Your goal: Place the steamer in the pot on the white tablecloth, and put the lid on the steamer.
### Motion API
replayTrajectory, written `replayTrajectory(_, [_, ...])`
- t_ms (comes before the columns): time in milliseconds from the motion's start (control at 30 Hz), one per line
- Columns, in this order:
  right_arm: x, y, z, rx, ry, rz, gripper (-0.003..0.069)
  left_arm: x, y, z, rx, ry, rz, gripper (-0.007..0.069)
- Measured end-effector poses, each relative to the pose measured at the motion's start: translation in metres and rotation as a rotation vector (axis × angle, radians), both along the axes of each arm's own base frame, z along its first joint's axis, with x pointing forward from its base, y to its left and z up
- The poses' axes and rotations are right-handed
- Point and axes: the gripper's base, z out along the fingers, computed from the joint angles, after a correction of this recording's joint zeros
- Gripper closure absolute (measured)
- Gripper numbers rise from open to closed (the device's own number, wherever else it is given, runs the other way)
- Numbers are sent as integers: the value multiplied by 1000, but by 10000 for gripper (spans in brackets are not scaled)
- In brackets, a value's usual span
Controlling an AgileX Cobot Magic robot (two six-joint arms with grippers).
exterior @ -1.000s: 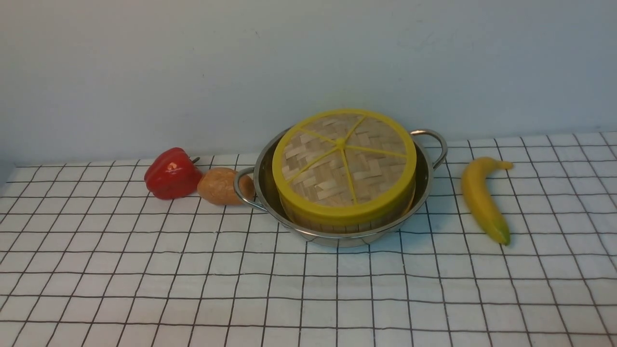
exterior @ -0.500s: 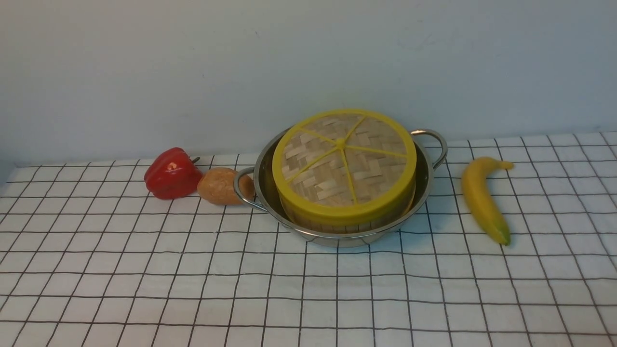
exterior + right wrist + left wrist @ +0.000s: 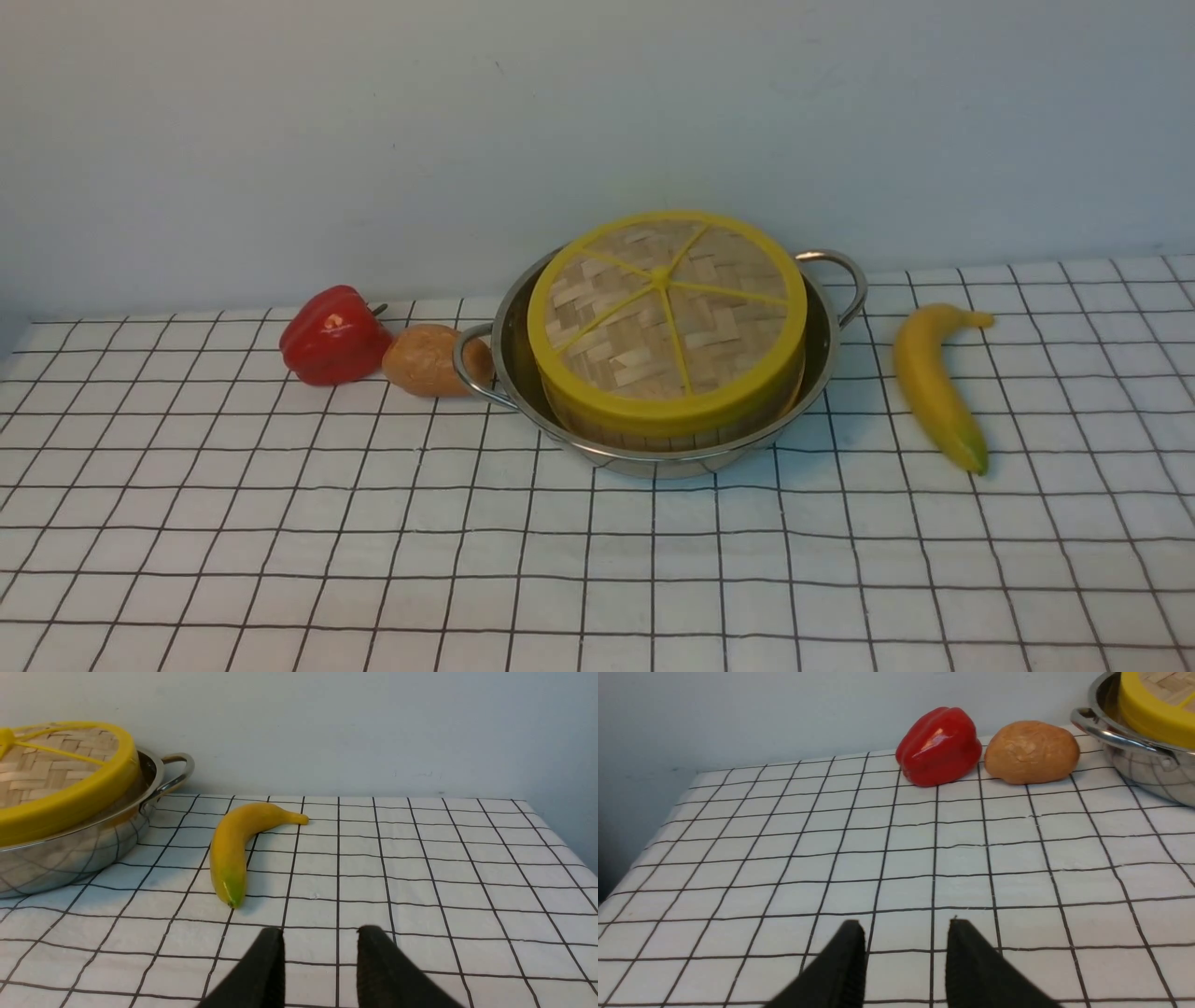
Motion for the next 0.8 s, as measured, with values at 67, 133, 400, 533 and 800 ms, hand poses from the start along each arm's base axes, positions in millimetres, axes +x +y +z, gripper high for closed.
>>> replayTrajectory(67, [0, 0, 0, 0, 0, 0, 416, 0, -1, 0, 0, 0, -14, 382])
replayTrajectory(133, [0, 0, 0, 0, 0, 0, 416, 0, -1, 0, 0, 0, -17, 382])
replayTrajectory(400, [0, 0, 0, 0, 0, 0, 416, 0, -1, 0, 0, 0, -18, 382])
replayTrajectory(533, [0, 0, 0, -1, 0, 0, 416, 0, -1, 0, 0, 0, -18, 382])
replayTrajectory(800, [0, 0, 0, -2, 0, 0, 416, 0, -1, 0, 0, 0, -18, 382])
